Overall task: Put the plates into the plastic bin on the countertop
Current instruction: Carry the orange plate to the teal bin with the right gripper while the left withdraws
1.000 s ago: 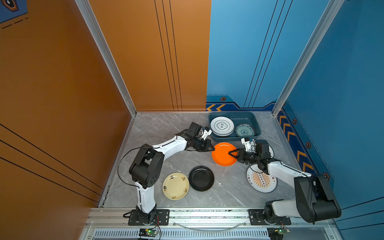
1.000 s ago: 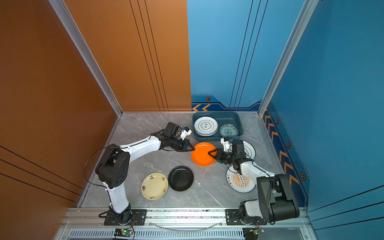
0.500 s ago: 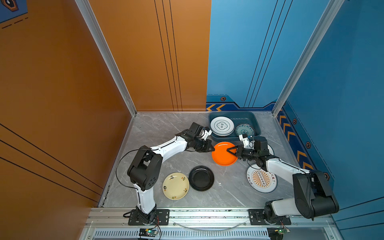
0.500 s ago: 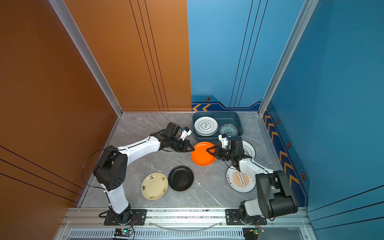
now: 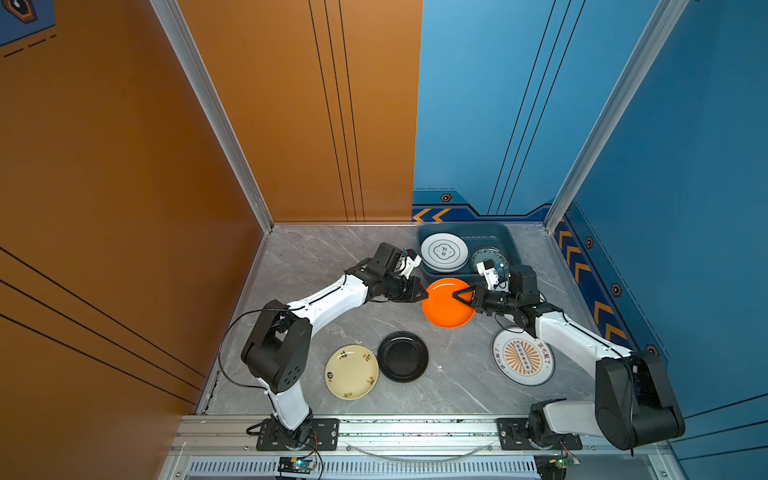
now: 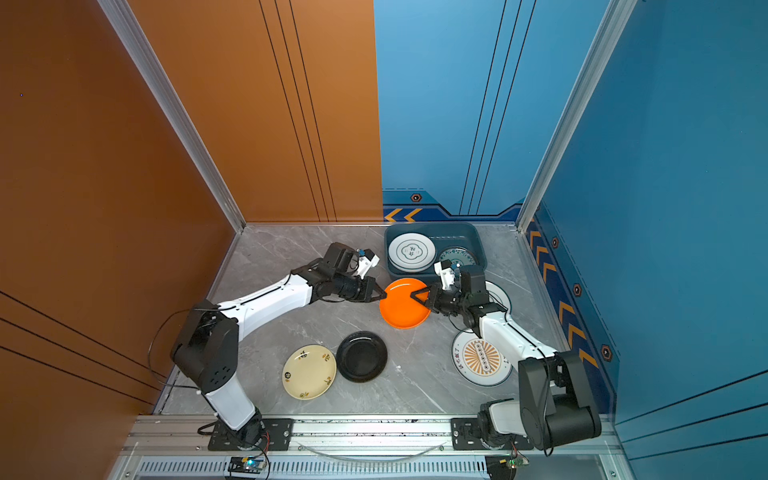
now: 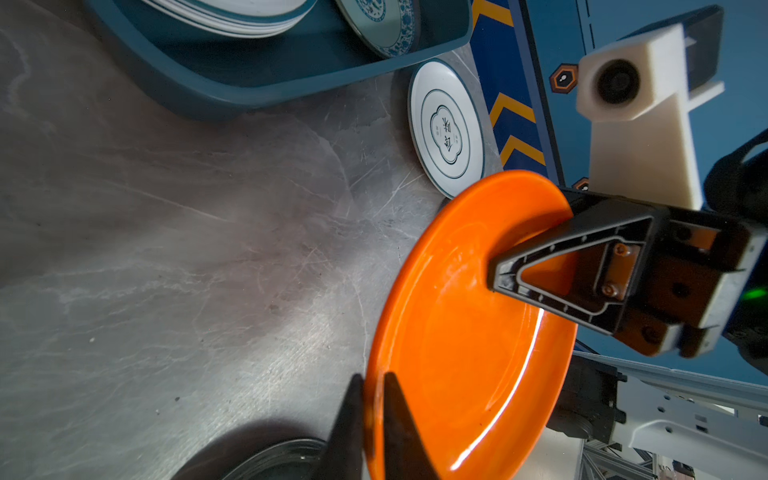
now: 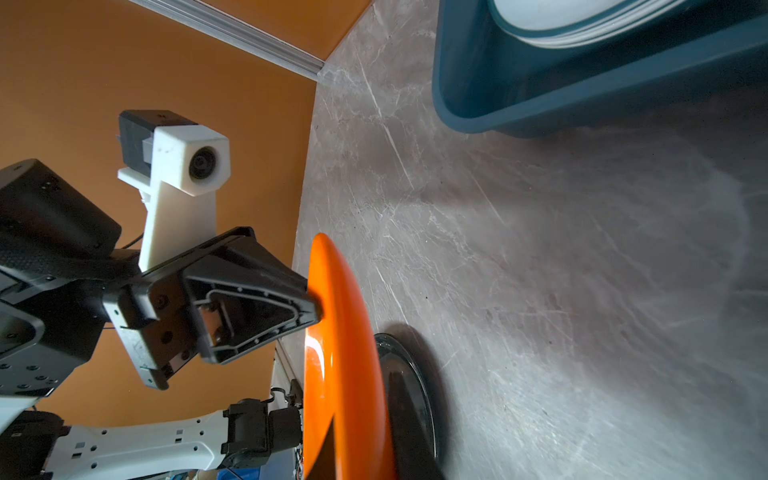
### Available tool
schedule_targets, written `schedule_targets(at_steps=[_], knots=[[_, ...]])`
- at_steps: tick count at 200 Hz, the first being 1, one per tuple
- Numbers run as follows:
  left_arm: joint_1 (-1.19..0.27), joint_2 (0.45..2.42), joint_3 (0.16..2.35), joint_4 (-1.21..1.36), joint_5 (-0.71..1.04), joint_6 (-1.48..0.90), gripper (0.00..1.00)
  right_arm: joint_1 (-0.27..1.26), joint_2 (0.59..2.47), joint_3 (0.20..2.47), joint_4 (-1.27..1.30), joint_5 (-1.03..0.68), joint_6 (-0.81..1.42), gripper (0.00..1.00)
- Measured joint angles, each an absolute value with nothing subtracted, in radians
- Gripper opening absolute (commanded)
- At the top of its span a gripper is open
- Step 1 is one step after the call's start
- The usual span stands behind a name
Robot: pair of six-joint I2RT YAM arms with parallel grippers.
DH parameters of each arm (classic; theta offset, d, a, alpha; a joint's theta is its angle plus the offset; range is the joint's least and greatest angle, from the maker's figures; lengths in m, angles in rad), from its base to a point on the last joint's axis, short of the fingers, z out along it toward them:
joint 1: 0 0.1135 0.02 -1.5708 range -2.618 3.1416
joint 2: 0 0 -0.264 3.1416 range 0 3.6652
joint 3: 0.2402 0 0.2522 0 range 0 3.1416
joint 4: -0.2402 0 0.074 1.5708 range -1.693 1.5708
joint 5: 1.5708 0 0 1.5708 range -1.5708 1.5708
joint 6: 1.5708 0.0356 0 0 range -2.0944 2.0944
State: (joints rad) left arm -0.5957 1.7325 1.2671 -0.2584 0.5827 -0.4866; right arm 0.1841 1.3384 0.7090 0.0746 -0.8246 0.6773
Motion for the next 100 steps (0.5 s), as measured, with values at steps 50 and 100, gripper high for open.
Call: schedule_targets(at_steps=[50,100], knots=[[-0.603,1.666,1.214,-0.263,0.525,-0.464,0.98,0.155,1.325,0.855,-0.195,-0.686,0.569,0.00],[-0.579,1.497,1.072,-0.233,0.451,-0.468,0.98,0.082,1.410,1.187,-0.429,-0.438,0.458,0.00]])
